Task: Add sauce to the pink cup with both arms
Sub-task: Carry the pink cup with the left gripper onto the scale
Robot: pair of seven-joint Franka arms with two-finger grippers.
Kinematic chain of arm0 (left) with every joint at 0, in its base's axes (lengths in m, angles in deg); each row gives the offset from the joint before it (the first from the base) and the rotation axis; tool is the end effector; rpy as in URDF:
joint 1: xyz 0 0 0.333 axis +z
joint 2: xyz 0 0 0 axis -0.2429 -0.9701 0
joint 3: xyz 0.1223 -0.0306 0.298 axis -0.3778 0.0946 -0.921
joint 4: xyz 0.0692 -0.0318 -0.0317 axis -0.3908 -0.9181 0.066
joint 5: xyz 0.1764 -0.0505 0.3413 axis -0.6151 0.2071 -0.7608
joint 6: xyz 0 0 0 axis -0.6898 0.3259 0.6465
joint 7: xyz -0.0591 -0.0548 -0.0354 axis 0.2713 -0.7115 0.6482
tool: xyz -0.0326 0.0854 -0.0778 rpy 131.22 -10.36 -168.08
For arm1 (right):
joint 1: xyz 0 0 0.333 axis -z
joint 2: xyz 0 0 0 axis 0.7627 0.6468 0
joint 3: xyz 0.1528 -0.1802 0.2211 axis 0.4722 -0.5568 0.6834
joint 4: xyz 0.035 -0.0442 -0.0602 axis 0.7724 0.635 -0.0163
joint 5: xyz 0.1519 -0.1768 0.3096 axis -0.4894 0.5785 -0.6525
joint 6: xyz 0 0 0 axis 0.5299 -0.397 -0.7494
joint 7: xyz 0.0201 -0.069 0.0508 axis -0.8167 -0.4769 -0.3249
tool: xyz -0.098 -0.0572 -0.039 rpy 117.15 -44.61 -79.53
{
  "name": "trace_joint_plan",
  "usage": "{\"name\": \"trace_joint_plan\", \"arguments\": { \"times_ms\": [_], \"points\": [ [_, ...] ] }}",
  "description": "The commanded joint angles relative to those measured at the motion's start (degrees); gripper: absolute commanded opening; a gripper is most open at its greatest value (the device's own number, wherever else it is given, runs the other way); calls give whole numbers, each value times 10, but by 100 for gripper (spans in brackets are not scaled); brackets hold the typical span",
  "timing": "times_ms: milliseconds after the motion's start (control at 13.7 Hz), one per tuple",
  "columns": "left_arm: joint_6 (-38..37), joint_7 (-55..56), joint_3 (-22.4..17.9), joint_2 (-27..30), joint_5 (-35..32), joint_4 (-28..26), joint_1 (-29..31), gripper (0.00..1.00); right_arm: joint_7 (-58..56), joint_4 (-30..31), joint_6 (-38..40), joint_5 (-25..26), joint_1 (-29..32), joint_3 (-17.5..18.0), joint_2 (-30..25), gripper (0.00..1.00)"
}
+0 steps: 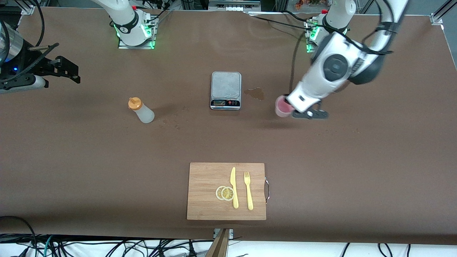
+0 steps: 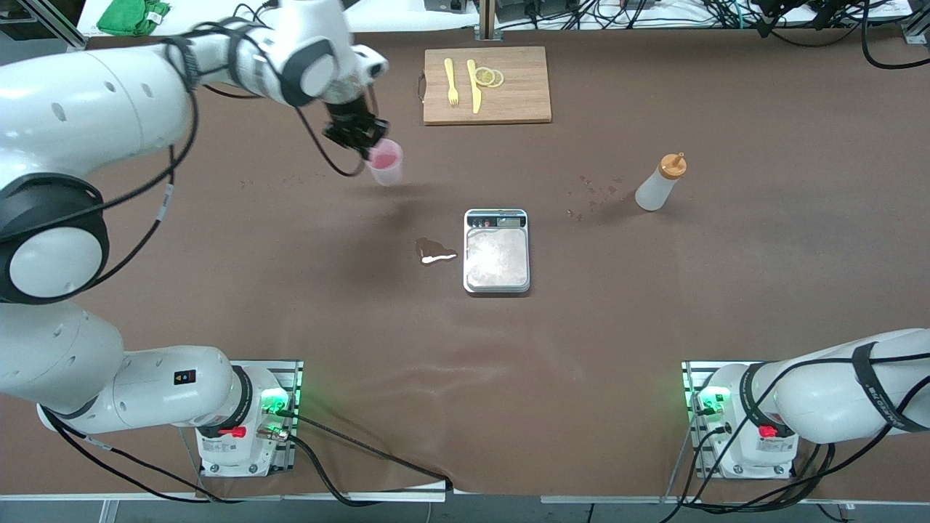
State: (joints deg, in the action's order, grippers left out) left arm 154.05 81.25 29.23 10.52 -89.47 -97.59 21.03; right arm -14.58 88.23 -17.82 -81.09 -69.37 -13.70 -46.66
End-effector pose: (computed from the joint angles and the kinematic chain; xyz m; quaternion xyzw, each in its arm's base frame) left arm 0.4852 -0.2913 0.3582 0.9954 0.0325 -0.0878 0.0209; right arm 0.5440 0.0467 0.6094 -0.9967 -0.0777 0.0230 0.0067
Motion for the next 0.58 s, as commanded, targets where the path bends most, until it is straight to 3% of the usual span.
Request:
{"name": "trace_joint_plan", "arguments": {
  "times_ms": [0,219,511],
  "points": [
    [10,145,20,-34,7,30,-67,0,3,-8,8,-2,-1,0,-3,100],
    [83,265,18,-89,-3,31,-155,0,2,-7,8,-2,0,-2,-2,100],
    [116,281,15,-125,-3,30,-196,0,1,-7,9,-1,0,-3,-2,100]
  ]
}}
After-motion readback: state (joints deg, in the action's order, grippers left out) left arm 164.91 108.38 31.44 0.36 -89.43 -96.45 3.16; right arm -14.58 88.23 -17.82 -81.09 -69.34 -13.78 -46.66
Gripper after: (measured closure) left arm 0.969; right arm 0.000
